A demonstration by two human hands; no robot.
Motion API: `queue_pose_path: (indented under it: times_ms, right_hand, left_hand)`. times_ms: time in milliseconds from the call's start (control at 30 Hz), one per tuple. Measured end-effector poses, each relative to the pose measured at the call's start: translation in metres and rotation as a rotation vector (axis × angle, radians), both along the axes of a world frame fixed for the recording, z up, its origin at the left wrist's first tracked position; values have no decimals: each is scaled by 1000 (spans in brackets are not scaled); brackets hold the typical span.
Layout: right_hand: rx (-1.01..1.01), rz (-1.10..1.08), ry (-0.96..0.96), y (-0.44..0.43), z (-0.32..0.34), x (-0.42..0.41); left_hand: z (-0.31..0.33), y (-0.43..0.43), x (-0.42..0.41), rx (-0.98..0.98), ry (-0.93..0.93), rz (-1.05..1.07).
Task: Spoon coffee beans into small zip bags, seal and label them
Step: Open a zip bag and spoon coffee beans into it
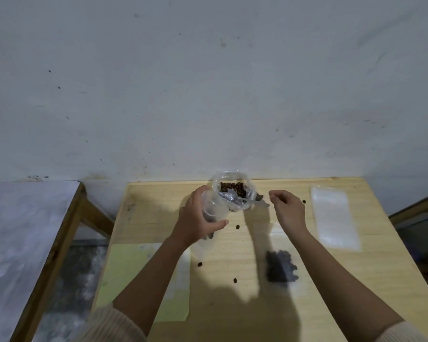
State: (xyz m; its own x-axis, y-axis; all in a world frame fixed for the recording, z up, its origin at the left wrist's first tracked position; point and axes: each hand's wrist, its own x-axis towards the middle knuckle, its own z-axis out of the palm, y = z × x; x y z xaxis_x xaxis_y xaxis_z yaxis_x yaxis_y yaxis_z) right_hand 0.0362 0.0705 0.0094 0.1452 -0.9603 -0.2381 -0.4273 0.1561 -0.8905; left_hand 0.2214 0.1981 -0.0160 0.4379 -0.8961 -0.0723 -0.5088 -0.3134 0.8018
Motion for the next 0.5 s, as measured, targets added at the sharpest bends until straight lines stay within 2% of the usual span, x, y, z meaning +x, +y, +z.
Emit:
queue_pose_path:
  times_ms: [100, 233, 367, 500]
  right_hand:
    - [-171, -25, -70, 4, 19, 0]
    - [-212, 271, -132, 17, 41, 9]
    - [-211, 646, 87, 29, 48, 17]
    - [-238, 664, 146, 30, 52, 21]
  left_hand:
    - [7, -7, -6, -16, 34, -4]
    - [21, -16, -20, -19, -8, -22]
    - [29, -20, -28, -44, -42, 8]
    - [33, -19, -34, -86, -51, 16]
